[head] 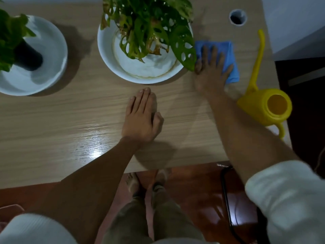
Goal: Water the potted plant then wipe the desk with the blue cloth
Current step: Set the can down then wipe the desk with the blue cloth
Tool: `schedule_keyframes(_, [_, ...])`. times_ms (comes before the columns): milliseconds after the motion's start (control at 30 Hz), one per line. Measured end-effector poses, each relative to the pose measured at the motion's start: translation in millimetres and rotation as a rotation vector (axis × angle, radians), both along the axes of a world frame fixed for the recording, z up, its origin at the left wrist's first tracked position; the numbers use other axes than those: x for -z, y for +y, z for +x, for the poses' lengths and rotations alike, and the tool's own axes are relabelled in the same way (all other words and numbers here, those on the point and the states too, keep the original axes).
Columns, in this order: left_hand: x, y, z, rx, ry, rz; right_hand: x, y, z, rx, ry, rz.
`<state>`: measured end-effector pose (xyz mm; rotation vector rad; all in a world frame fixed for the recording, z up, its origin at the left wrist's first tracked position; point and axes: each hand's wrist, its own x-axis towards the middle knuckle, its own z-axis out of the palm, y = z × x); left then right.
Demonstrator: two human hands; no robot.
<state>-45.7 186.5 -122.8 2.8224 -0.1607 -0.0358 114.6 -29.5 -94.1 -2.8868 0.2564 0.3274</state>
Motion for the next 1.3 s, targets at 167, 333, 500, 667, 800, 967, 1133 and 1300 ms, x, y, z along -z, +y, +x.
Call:
schedule_keyframes(167, [-0.6,0.0,0.9,-0.001,0.001,-0.010,10.6,10.7,-117.5,-0.045,-0.028,-0.021])
schedule_keyframes(333, [-10.9,-0.6,1.1,0.040,0.046,-0.123,10.8,-0.5,-189.4,-0.063,0.020,-0.053])
schedule_keyframes(500, [-23.9,31.7,-16.6,0.064,0.036,-0.124,-1.5,-7.5,-112.9,0.043,0.049,0.013])
schedule_keyframes(667, [-23.4,100.8,-58.2,-0.048,0.054,-0.060,1.6,37.2,-127.3,0.139,0.025,0.039])
schedule_keyframes(800, [-20.4,147.7,-85.3,-0.160,0.060,-0.053,11.6,115.3,-199.4,-0.115,-0.045,-0.008])
schedule_keyframes(967, [-17.9,171.9,-108.9,-0.275,0.060,-0.081,19.9,155.3,-279.8,-0.699,-0.100,0.011])
schedule_keyframes(1133, [-23.8,199.9,-123.1,-0.271,0.070,-0.072,18.9,99.4,-228.5,-0.590,-0.047,-0.075])
schedule_keyframes(1300, [-25.8,231.9,-140.9,-0.310,0.075,-0.053,13.4,193.4,-179.9,-0.196,-0.033,-0.024])
